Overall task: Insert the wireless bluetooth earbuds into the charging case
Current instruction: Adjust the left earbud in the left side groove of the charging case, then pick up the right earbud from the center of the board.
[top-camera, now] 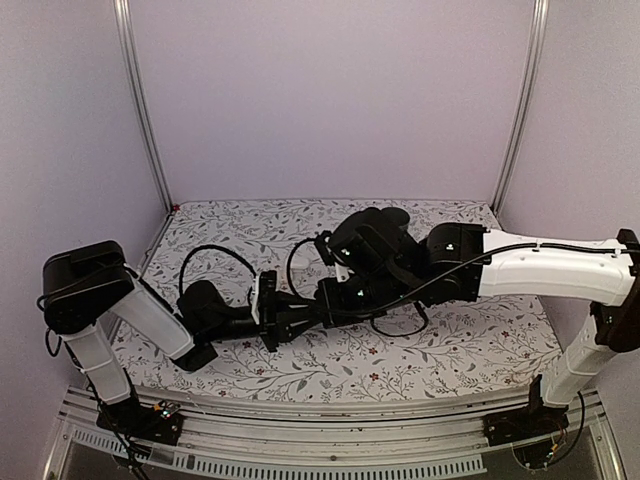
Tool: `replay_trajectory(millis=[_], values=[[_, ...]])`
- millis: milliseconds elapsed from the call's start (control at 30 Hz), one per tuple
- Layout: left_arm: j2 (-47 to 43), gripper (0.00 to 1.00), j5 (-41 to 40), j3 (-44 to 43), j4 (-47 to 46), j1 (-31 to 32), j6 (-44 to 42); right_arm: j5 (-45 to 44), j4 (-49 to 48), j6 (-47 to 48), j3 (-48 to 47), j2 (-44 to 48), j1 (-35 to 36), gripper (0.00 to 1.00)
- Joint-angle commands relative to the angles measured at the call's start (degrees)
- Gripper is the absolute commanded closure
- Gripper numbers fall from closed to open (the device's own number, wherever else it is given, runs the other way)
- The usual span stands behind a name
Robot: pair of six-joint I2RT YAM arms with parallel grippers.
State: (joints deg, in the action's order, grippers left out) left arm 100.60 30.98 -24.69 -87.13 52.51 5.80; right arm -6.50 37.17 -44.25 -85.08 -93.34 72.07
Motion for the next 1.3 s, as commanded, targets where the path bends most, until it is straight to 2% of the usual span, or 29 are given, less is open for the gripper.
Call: replay_trajectory(millis=[0,600,767,933,1100,1267], values=[[-1.82,1.0,0.22,-0.18,-11.06,0.35,-0.84,0.23,-1.01,-1.42,3.05,2.53,-0.7,0.93],[-2.08,1.0,-0.22,-0.01,-10.95,0.4,-0.88,1.15,-3.94,-0.48,6.19,7.94,-0.48,0.92],[-3.05,1.0,0.0,0.42,-10.95,0.27,-1.01,-3.59,-0.98,-0.72,6.54,11.38,-0.76,0.9],[-4.14,1.0,0.21,2.09,-13.41,-0.99,1.16,-2.47,-0.57,-1.56,12.69,16.2,-5.29,0.83],[-7.44,1.0,-0.77,4.44,-12.01,-1.47,0.97,2.62,-5.63,-1.27,23.41,20.12,-12.56,0.74],[-11.95,1.0,-2.92,7.47,-10.12,-1.62,0.36,7.49,-13.16,2.82,31.02,17.21,-21.94,0.65]])
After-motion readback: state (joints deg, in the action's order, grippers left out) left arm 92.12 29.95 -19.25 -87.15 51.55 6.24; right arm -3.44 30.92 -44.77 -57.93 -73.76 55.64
